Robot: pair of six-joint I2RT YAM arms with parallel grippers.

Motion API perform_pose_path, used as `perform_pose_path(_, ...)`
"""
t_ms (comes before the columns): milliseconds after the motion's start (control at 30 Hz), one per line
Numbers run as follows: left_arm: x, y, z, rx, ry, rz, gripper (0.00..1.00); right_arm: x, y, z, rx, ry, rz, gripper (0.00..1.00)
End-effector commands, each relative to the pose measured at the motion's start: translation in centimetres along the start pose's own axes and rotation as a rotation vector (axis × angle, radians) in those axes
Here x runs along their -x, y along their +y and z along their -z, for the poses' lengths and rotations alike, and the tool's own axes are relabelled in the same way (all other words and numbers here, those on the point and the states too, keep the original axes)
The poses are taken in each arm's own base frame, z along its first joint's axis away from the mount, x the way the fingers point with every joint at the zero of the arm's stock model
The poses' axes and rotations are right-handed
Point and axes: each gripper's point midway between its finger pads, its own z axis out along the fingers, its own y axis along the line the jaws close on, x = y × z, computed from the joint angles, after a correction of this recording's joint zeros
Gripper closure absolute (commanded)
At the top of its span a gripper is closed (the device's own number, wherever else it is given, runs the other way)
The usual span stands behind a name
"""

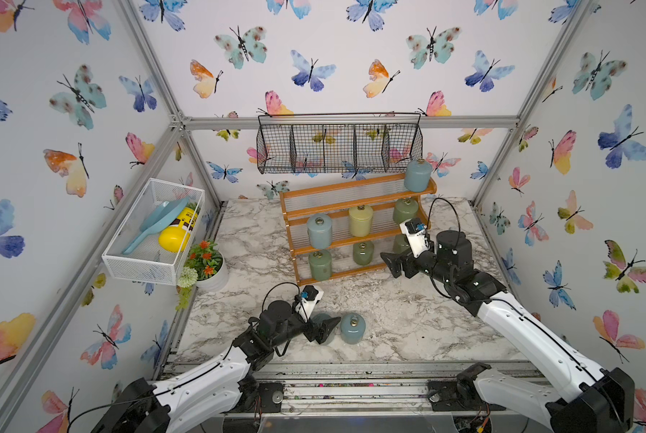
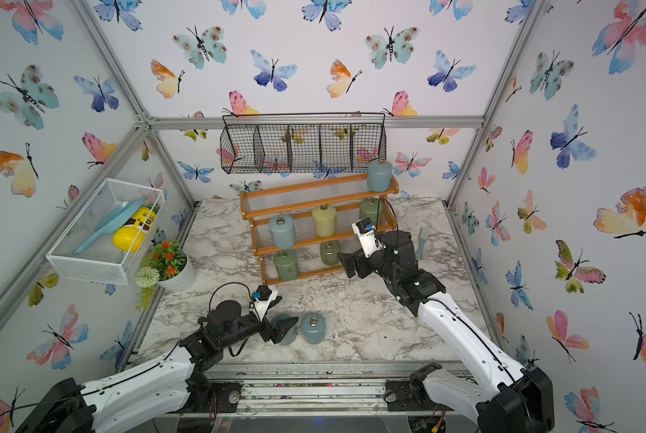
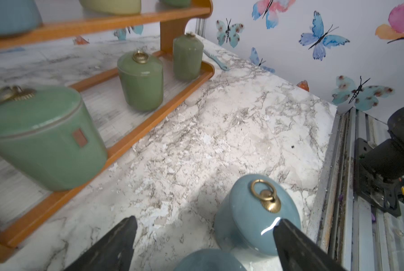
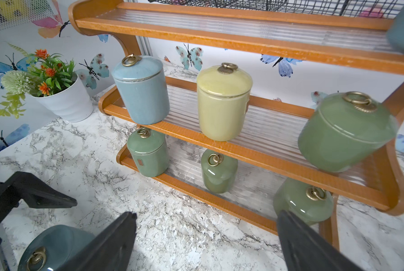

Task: Remove the tea canisters from the shelf
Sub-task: Place the tea canister at the center of the board, then pick up the tea canister from the shelf.

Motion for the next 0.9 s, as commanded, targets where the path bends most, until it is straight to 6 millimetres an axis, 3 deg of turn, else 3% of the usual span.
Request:
perform_pose_path(0, 2.0, 0.6, 0.2, 0.052, 0.006, -0.050, 0.03, 2.9, -1.7, 0.4, -0.040, -0.052, 0.010, 0.01)
perform_pose_path(333, 6.1, 2.0, -0.9, 0.092, 0.012, -0.068, 0.01, 9.1, -10.4, 0.0, -0.142, -0.136, -0.035, 0.01)
perform_pose_path(567, 8.2, 2.5, -0.7, 0.090, -0.034, -0.055, 0.00, 13.2, -13.9, -0.7, -0.149, -0.182, -0.029, 0.01)
perform_pose_path(867, 8.3, 2.4, -0.6, 0.076, -0.046, -0.049, 0.01, 15.8, -15.4, -2.6, -0.116, -0.186, 0.000, 0.01)
